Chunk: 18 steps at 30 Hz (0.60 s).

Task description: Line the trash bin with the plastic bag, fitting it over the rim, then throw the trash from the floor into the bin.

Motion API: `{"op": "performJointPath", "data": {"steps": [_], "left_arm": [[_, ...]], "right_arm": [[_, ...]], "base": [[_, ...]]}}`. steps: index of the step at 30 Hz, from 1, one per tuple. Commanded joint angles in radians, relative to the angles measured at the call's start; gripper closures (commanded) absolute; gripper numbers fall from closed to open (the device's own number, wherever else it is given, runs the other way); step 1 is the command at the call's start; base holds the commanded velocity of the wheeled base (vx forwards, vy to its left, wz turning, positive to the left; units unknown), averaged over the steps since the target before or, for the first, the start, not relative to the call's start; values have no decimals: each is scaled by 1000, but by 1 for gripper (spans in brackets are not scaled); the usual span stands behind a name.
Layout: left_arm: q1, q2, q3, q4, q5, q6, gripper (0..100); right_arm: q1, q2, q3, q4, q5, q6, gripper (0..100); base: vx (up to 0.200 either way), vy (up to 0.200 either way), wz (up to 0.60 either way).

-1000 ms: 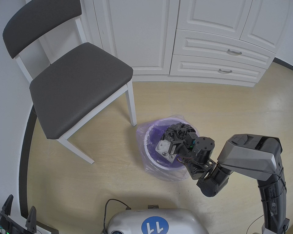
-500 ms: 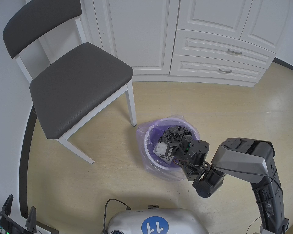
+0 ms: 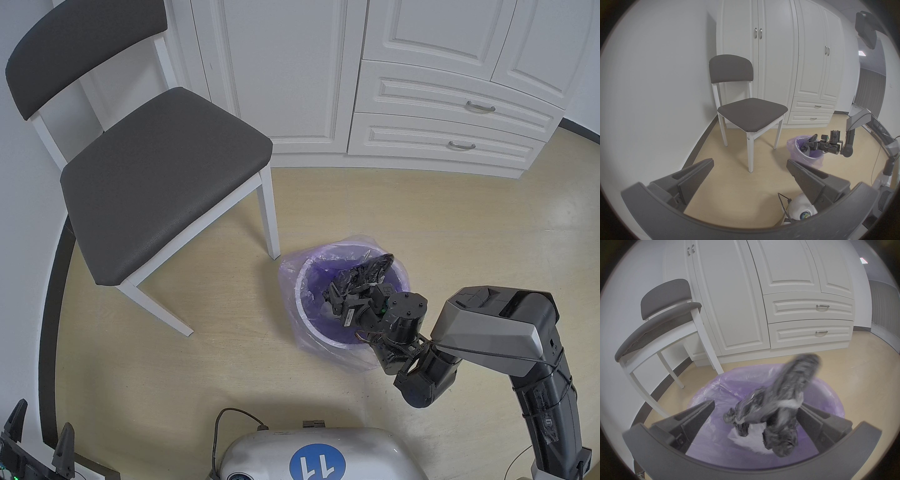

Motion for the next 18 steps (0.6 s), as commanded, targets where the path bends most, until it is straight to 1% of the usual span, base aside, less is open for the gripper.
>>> {"op": "performJointPath", "data": {"steps": [1,9,14,16,17,18], "left_arm": [[0,-15,18,0,0,0,0],[0,-13,18,0,0,0,0],[0,-13,18,0,0,0,0],[0,-13,18,0,0,0,0],[0,-13,18,0,0,0,0],[0,-15,18,0,0,0,0]], "right_arm": [[4,-6,3,-18,0,0,0],[14,-53,46,-18,0,1,0],[12,-164,127,-18,5,0,0],[9,-181,141,-18,6,0,0],[1,-263,194,27,14,0,0],[-3,-303,214,51,19,0,0]], "base": [[0,0,0],[0,0,0],[0,0,0],[0,0,0],[0,0,0],[0,0,0]]}}
